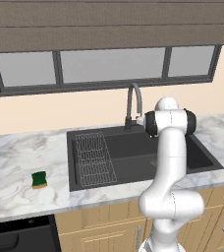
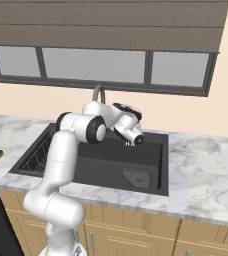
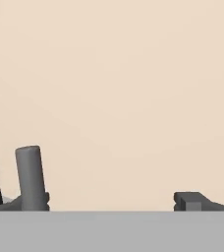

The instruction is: Soak the sponge with water for a few seconds and then drop it inside the sink.

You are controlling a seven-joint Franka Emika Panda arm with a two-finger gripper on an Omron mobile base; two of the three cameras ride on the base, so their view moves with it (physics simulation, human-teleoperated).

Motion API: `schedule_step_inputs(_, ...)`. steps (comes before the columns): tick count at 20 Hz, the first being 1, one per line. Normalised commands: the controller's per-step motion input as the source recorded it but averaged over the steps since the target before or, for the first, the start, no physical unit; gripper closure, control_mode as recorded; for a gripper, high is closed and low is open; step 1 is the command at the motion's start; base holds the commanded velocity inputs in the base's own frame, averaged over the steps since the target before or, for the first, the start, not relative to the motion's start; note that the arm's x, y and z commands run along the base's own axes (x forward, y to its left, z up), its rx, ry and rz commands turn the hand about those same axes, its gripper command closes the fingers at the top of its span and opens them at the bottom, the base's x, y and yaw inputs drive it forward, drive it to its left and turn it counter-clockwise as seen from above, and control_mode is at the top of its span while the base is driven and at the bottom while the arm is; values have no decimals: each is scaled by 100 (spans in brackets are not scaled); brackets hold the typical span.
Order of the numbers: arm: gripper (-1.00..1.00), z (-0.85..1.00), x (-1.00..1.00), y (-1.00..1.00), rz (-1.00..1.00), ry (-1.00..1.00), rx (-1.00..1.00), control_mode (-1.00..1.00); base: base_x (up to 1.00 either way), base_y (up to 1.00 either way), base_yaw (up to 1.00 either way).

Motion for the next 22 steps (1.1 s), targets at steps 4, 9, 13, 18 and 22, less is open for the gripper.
schedule_step_inputs(4, -100, 0, -4, -47, -8, 0, 7, -100, 0, 0, 0)
schedule_step_inputs(9, -100, 0, 0, -46, -7, 0, 1, -100, 0, 0, 0)
schedule_step_inputs(13, -100, 0, 0, -53, -5, 0, 2, -100, 0, 0, 0)
schedule_step_inputs(18, -100, 0, 0, -63, -4, 0, 1, -100, 0, 0, 0)
schedule_step_inputs(22, -100, 0, -1, -64, -3, 0, 2, -100, 0, 0, 0)
